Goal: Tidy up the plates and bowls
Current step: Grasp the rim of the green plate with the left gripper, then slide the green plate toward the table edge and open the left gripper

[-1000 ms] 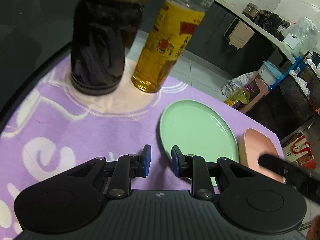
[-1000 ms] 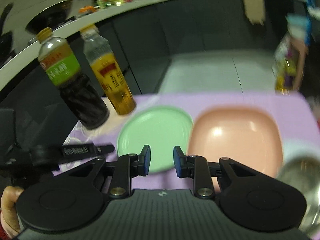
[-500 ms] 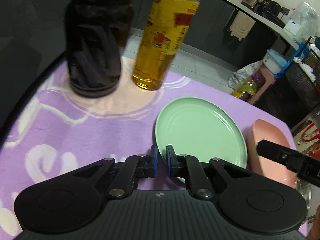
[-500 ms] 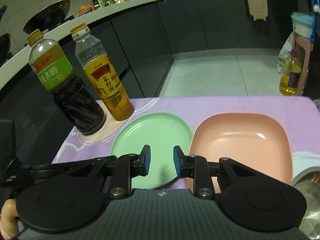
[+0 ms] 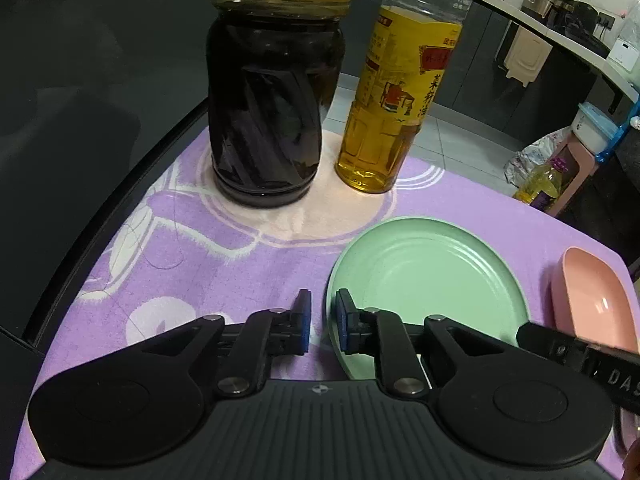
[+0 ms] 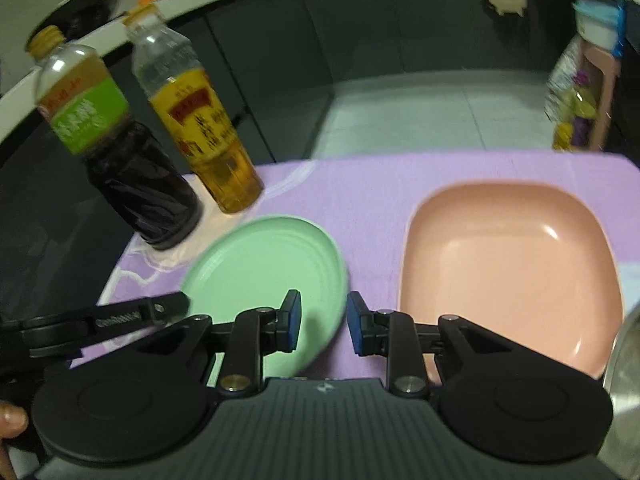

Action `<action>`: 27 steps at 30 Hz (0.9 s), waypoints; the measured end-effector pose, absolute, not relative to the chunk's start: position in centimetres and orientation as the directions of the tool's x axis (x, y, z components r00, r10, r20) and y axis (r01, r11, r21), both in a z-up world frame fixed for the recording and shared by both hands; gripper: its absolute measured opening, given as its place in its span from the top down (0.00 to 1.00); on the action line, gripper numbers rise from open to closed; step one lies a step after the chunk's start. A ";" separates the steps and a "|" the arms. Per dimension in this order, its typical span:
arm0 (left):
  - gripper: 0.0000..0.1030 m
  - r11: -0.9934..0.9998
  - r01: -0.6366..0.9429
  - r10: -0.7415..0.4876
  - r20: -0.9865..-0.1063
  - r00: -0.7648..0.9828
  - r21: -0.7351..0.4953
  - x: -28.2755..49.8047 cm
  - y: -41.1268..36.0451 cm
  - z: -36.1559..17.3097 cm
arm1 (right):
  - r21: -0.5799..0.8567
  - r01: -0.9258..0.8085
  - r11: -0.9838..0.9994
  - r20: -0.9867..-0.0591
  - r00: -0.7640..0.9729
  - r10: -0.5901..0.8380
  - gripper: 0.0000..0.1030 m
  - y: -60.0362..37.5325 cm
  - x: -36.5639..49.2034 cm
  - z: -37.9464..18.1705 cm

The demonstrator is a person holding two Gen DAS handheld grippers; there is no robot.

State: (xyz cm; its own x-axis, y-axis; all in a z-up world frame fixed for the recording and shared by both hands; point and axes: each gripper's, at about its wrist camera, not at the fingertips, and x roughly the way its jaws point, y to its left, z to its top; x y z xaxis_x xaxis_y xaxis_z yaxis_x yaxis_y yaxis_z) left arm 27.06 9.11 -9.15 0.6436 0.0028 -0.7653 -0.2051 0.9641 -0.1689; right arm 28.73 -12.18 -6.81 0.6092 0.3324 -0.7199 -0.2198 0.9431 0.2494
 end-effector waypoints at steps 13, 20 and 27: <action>0.88 0.969 -0.158 -0.045 -0.760 0.648 -0.192 24.7 9.2 -7.7 | 0.213 -0.239 0.947 -0.717 0.620 0.318 0.90 -11.3 27.7 -7.0; 0.88 0.964 -0.174 -0.031 -0.737 0.675 -0.200 20.5 11.1 -6.0 | 0.226 -0.298 0.927 -0.700 0.612 0.368 0.90 -10.2 25.0 -5.1; 0.88 0.957 -0.191 -0.024 -0.714 0.699 -0.219 16.1 13.6 -5.1 | 0.204 -0.379 0.903 -0.689 0.600 0.407 0.89 -7.8 21.5 -3.9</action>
